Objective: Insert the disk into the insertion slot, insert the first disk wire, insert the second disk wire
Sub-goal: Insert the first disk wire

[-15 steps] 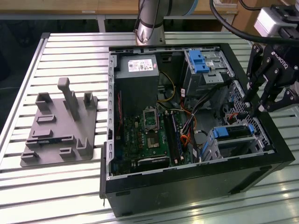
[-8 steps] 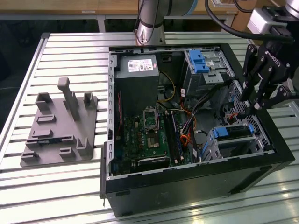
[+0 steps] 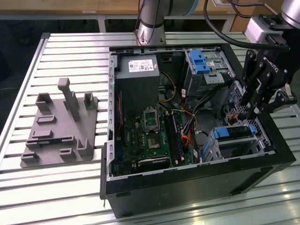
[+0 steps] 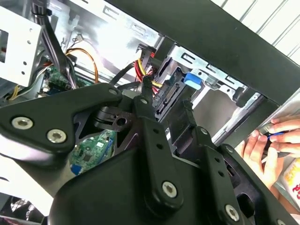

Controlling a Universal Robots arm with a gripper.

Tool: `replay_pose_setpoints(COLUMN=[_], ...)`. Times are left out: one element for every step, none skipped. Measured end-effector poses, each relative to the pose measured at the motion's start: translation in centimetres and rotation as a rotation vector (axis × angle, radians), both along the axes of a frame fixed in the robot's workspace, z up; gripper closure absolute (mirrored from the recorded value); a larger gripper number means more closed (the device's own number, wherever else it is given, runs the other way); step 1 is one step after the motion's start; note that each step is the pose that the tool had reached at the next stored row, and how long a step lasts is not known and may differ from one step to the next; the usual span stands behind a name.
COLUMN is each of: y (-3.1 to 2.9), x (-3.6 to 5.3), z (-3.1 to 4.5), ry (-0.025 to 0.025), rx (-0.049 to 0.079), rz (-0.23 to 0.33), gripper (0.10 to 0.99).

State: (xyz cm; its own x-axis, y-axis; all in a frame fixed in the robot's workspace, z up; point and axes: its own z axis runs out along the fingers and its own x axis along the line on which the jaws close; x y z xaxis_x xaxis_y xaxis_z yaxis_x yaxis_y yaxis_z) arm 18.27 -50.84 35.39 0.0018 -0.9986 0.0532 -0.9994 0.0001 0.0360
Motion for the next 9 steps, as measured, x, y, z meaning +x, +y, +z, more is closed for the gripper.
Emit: replay_pose_setpoints(y=[0.00, 0.00, 0.00, 0.00, 0.01, 0.02, 0.05, 0.15, 0.29], x=[0.00, -0.01, -0.01, -0.02, -0.02, -0.02, -0.02, -0.03, -0.03], z=[-0.09, -0.19, -0.30, -0.42, -0.54, -0.67, -0.79, -0.91, -1.03], ry=[-0.0005, -0.0009, -0.0012, -0.0014, -0.0017, -0.0020, -0.0024, -0.0029, -0.0035], rx=[-0.005, -0.010, -0.016, -0.020, -0.025, -0.030, -0.034, -0.039, -0.043], rz=[0.000, 0.000, 0.000, 0.000, 0.000, 0.000, 0.000, 0.000, 0.000], gripper=[0.671, 0.671, 0.671, 0.671, 0.671, 0.671, 0.671, 0.671, 0.671])
